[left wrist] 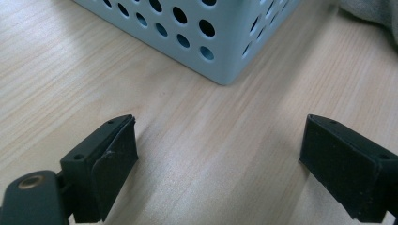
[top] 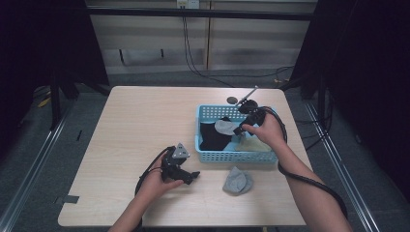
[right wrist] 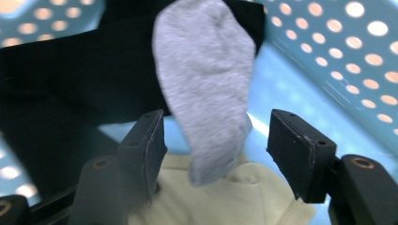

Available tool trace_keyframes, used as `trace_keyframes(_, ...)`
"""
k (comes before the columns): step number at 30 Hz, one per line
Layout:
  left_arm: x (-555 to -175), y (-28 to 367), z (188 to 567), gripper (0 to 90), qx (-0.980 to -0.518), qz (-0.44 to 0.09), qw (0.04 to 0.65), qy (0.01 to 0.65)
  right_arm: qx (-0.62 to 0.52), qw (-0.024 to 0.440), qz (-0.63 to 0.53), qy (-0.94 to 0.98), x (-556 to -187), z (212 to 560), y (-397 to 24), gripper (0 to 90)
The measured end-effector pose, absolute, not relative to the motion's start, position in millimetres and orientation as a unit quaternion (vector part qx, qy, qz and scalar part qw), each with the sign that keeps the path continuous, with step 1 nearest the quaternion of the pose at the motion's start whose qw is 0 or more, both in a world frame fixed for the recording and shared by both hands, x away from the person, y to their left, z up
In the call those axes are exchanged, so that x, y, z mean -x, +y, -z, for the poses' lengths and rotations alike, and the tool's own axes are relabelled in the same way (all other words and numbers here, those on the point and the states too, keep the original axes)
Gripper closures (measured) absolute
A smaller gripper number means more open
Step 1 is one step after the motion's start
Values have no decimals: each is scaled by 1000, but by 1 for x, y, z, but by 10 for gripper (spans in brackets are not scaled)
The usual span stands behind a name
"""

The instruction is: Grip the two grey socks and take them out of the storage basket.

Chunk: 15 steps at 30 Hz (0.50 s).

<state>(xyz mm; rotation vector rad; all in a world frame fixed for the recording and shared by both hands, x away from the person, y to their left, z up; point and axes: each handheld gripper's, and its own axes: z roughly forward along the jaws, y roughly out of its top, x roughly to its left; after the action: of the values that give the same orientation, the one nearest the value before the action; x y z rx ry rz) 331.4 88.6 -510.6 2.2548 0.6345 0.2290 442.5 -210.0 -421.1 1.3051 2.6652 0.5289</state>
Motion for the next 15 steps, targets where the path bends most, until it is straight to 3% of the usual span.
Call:
trace_keyframes(6, -331, 89, 511, 105, -884, -89, 384, 249, -451, 52, -174, 874, -452, 435, -215, 395)
trace_keyframes(15, -331, 89, 511, 106, -885, -89, 384, 249, -435, 22, -156, 887, -449, 442, -211, 723)
